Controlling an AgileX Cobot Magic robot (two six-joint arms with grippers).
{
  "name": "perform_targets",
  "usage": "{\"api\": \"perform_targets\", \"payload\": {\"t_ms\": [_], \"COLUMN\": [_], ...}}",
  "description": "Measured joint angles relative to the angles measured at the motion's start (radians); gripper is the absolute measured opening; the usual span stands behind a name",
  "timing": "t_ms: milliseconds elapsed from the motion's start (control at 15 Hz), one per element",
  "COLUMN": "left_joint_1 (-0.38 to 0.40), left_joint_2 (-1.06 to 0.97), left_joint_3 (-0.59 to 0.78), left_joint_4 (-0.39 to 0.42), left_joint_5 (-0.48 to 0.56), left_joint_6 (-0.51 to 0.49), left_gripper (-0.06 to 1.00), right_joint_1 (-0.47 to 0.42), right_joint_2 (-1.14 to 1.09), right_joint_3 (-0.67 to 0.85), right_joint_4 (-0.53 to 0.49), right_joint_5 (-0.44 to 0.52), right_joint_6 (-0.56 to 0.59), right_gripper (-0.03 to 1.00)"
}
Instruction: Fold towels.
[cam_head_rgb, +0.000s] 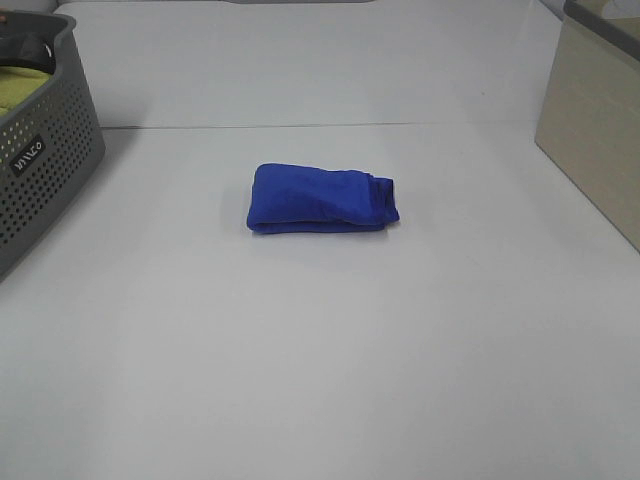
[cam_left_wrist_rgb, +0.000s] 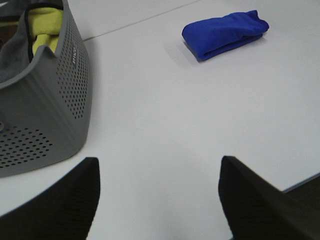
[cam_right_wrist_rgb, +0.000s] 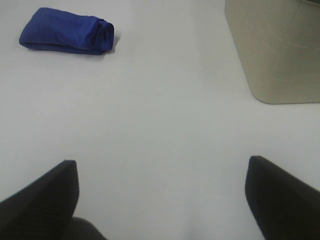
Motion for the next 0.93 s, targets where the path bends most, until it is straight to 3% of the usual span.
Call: {"api": "perform_targets", "payload": {"t_ms": [933], "left_joint_1": [0.0], "left_joint_2": [-0.004], "left_joint_3": [0.0], "left_joint_4": [0.0], "left_joint_5": [0.0], "left_joint_6": [0.0], "left_gripper": [0.65], "right_joint_1": [0.0], "right_joint_2": [-0.035], "right_joint_3": [0.0], "right_joint_4": [0.005], "right_joint_5": [0.001], "right_joint_6": [0.0], "right_gripper": [0.85]}}
